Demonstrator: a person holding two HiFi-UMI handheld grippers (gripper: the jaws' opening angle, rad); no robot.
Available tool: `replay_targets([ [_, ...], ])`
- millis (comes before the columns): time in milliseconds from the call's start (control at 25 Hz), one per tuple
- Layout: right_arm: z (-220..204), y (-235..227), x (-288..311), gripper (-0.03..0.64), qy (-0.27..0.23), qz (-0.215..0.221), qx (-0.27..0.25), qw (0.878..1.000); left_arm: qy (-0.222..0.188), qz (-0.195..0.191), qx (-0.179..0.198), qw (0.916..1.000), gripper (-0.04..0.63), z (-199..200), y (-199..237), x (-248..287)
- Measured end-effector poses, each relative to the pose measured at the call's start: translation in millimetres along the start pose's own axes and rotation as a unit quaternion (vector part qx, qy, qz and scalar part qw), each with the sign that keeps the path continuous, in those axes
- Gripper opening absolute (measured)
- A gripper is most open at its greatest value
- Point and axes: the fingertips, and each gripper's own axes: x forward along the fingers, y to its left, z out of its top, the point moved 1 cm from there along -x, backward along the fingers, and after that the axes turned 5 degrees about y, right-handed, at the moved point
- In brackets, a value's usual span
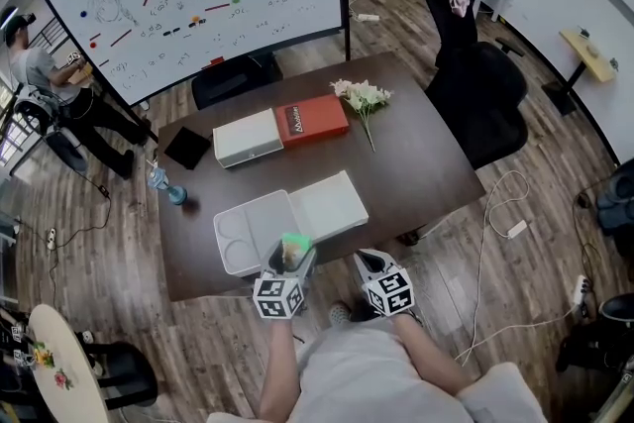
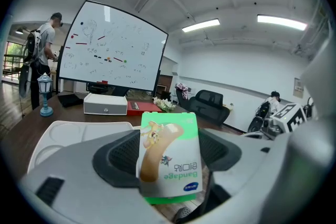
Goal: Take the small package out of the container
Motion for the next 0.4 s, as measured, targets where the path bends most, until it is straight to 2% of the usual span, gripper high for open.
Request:
replay_targets([
  [400, 1.1, 1.9, 6.3, 0.002, 0.001, 0.003, 0.002, 1.000, 0.002, -0.005, 0.001, 1.0000, 0.331, -0.4, 2.3, 4.2],
])
